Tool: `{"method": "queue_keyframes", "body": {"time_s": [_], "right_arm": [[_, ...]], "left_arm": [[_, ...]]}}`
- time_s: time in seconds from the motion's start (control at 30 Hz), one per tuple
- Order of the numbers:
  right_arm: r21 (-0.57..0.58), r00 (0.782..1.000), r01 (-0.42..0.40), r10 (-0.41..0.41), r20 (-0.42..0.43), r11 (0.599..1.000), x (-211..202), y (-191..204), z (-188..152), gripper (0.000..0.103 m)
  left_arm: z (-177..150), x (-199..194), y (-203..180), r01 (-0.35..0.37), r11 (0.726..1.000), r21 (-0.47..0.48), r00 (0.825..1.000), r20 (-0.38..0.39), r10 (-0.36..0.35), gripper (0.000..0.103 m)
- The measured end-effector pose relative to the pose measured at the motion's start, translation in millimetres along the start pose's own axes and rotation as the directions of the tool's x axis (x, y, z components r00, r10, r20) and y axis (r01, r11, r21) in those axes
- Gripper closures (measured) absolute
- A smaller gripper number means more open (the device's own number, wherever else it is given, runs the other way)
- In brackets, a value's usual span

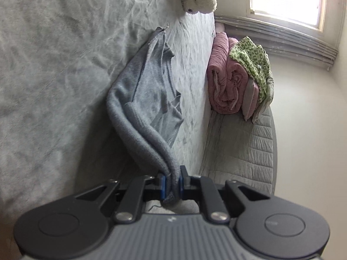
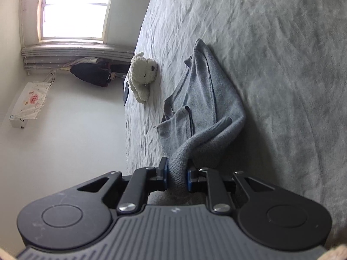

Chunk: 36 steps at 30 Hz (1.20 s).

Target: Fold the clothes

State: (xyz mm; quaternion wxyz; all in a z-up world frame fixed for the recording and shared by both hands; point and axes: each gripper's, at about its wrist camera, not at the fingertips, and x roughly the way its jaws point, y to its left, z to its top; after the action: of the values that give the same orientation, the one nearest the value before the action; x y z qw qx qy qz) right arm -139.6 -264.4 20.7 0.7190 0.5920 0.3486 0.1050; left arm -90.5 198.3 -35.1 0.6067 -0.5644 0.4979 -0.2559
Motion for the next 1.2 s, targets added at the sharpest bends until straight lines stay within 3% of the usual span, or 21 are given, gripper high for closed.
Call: {"method": "queue_keyframes", "body": {"time_s": [0.23, 0.5, 0.6, 0.67, 0.7, 0.77, 0.87, 0.93, 1.0, 1.1, 1.2], "right_arm": [[0.048, 1.000, -0.012, 0.010, 0.030, 0.999, 31, -2, 40, 0.081], [0.130, 0.999, 0.018, -0.024, 0.042, 0.991, 67, -30, 78, 0.079], [0.186, 0.998, 0.042, -0.049, 0.038, 0.982, 76, -42, 86, 0.073], [0.185, 0.999, 0.025, -0.034, 0.042, 0.982, 75, -39, 90, 0.060], [0.184, 0.999, 0.017, -0.026, 0.044, 0.983, 75, -38, 92, 0.057], [0.170, 0.999, 0.000, -0.009, 0.051, 0.986, 73, -34, 96, 0.054], [0.133, 0.998, -0.014, 0.005, 0.069, 0.991, 69, -28, 101, 0.052], [0.106, 0.997, -0.013, 0.004, 0.083, 0.994, 68, -24, 103, 0.052], [0.063, 0.995, 0.000, -0.006, 0.097, 0.998, 70, -20, 103, 0.052], [-0.058, 0.990, 0.071, -0.063, 0.128, 0.996, 81, -12, 99, 0.052], [-0.192, 0.986, 0.119, -0.092, 0.141, 0.974, 93, -4, 94, 0.052]], "left_arm": [[45, 28, -8, 0.041, 0.995, -0.088, 0.998, 0.047, -0.037, 0.091], [94, 65, 1, -0.007, 0.991, -0.137, 0.997, 0.077, 0.018, 0.089], [104, 76, 14, -0.005, 0.992, -0.124, 0.997, 0.080, 0.015, 0.083], [109, 79, 19, -0.034, 0.990, -0.137, 0.997, 0.062, 0.043, 0.077], [112, 78, 17, -0.029, 0.993, -0.117, 0.998, 0.054, 0.036, 0.075], [117, 75, 11, -0.011, 0.998, -0.068, 0.999, 0.045, 0.014, 0.059], [121, 70, -3, 0.014, 1.000, 0.023, 0.999, 0.041, -0.015, 0.045], [123, 66, -11, 0.013, 0.996, 0.085, 0.998, 0.056, -0.018, 0.044], [124, 64, -20, -0.040, 0.986, 0.164, 0.994, 0.104, 0.023, 0.043], [124, 67, -33, -0.144, 0.944, 0.296, 0.980, 0.177, 0.093, 0.044], [121, 77, -45, -0.249, 0.866, 0.434, 0.958, 0.244, 0.153, 0.045]]}}
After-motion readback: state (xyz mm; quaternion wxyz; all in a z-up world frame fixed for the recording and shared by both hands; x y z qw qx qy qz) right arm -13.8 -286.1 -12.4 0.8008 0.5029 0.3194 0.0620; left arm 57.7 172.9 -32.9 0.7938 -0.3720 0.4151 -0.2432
